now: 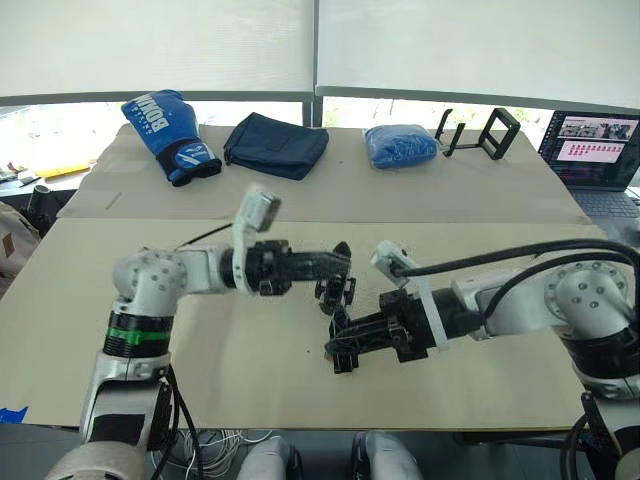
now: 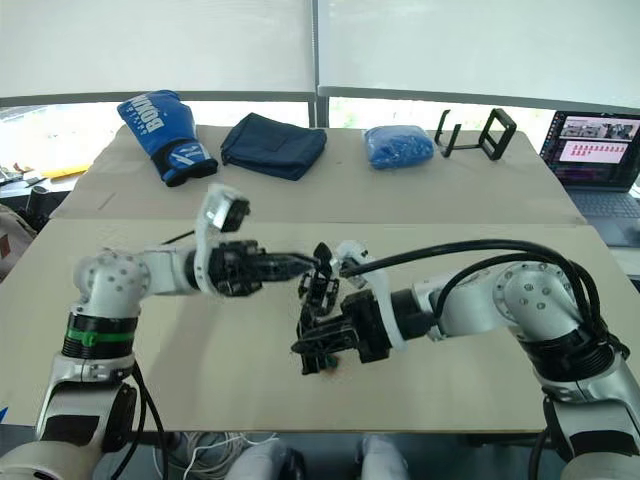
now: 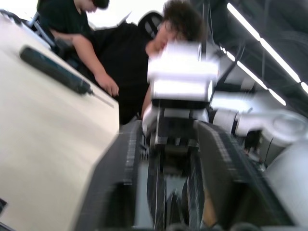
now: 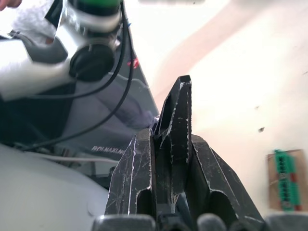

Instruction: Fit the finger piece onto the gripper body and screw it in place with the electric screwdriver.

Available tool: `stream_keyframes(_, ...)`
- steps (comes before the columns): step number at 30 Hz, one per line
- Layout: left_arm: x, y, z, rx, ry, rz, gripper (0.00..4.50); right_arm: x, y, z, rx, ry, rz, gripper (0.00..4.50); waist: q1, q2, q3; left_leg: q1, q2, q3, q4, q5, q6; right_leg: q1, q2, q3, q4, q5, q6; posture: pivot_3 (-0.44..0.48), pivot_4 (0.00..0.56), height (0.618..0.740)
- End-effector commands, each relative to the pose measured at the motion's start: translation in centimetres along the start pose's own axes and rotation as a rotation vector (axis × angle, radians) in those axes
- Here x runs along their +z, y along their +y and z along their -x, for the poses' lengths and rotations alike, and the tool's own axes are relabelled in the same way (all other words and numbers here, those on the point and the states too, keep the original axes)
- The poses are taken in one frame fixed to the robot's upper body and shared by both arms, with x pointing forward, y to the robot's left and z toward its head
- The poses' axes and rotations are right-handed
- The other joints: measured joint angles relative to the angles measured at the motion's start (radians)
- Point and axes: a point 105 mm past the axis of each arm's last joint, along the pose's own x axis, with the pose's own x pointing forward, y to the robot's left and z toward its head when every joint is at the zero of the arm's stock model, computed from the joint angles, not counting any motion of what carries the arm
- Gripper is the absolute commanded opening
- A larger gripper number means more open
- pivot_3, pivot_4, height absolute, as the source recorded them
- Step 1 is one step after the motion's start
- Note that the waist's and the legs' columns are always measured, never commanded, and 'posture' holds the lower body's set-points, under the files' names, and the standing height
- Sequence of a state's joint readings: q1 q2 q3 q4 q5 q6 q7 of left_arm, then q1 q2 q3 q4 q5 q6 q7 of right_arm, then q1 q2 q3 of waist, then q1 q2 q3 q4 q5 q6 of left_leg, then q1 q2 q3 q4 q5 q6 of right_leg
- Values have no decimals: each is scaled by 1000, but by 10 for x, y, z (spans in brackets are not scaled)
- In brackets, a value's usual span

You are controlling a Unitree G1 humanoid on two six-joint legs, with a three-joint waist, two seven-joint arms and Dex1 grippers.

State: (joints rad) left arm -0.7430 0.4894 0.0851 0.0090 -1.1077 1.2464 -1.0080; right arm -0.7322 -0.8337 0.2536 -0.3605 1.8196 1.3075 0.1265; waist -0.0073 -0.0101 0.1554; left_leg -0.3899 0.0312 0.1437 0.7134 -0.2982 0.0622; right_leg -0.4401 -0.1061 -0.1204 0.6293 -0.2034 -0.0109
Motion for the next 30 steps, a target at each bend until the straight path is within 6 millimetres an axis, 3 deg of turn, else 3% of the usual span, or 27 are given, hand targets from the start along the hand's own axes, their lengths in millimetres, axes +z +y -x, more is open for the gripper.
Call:
stream_keyframes(1, 14, 0, 7, 66, -54, -85, 3723, 14, 8, 8, 7, -81, 71, 416, 1, 0, 0, 0, 0, 0, 0, 0, 0, 0, 0, 0, 0, 0, 0, 0, 150, 740)
stream_keyframes(3, 20, 4, 21, 147, -52, -240, 4485, 21, 11, 18, 11, -166, 94, 416, 3, -1, 1, 0, 0, 0, 0, 0, 0, 0, 0, -1, 0, 0, 0, 0, 150, 740)
stream_keyframes(6, 18, 9, 39, 220, 11, -446, 4500, 23, 11, 28, -7, -242, 135, 416, 5, -1, 1, 0, -1, 2, -1, 0, 0, 0, 1, -2, -1, 0, 0, 0, 150, 740)
stream_keyframes(10, 2, 29, 68, 308, 162, -675, 4500, 32, 6, 39, -52, -417, 263, 416, 16, -1, 1, 0, -1, 3, -1, 0, 0, 0, 2, -3, -2, 0, 0, 0, 150, 740)
stream_keyframes(14, -30, 54, 89, 381, 284, -681, 4500, 26, -2, 36, -112, -418, 415, 416, 21, -1, 1, 0, -1, 3, 0, -1, 1, 0, 2, -2, -3, 0, 0, 0, 150, 740)
stream_keyframes(17, -58, 73, 87, 387, 342, -658, 4500, 12, -9, 28, -151, -389, 562, 416, 24, -1, 1, 0, -1, 3, -1, -2, 2, 0, 1, -3, -3, 0, 1, 0, 150, 740)
stream_keyframes(21, -68, 90, 71, 363, 265, -609, 4500, 18, -16, 26, -196, -552, 624, 416, 25, -3, 1, -4, -1, 3, 2, -2, 4, -1, 1, -3, -3, -1, 2, 0, 150, 740)
stream_keyframes(25, -79, 108, 54, 348, 276, -617, 4500, 5, -26, 27, -239, -500, 685, 416, 24, -3, 1, -3, -2, 3, 3, -2, 4, -1, 1, -3, -2, 0, 3, 0, 150, 740)
stream_keyframes(30, -87, 123, 36, 301, 315, -637, 4500, 4, -32, 31, -273, -491, 706, 416, 19, -4, 2, -2, -2, 3, 3, -2, 4, 0, 1, -3, -2, 0, 3, 0, 150, 740)
